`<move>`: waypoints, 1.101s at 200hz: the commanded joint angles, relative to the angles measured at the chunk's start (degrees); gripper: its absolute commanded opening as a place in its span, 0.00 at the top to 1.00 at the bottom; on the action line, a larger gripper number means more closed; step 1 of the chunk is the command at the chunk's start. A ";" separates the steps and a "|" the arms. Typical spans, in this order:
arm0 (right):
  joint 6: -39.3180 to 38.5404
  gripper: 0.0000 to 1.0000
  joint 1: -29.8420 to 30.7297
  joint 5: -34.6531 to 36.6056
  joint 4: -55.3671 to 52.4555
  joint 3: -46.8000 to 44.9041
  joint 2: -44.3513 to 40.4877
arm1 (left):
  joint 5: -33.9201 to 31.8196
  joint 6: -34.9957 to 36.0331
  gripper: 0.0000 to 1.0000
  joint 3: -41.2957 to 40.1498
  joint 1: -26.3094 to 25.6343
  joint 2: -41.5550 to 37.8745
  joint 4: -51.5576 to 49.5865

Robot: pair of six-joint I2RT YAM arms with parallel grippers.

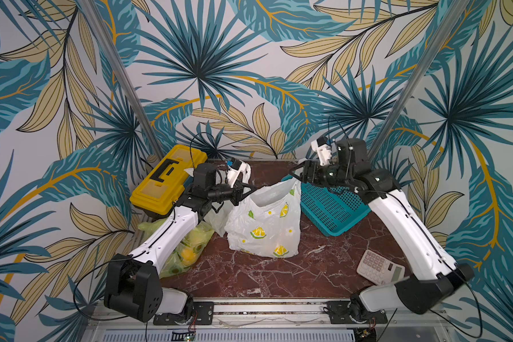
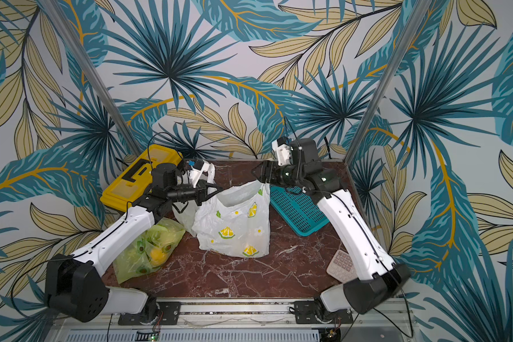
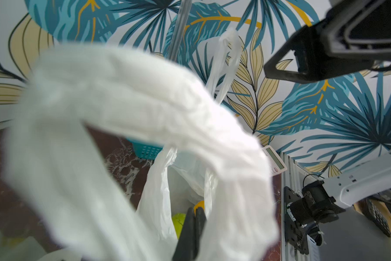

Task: Place the pears into plastic bags & tie knots
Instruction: Tie the plastic bag at the center of the board.

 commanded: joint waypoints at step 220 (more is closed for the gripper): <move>-11.79 1.00 -1.83 0.70 49.20 -32.34 1.98 | -5.69 -9.22 1.00 7.79 0.43 -1.44 -21.98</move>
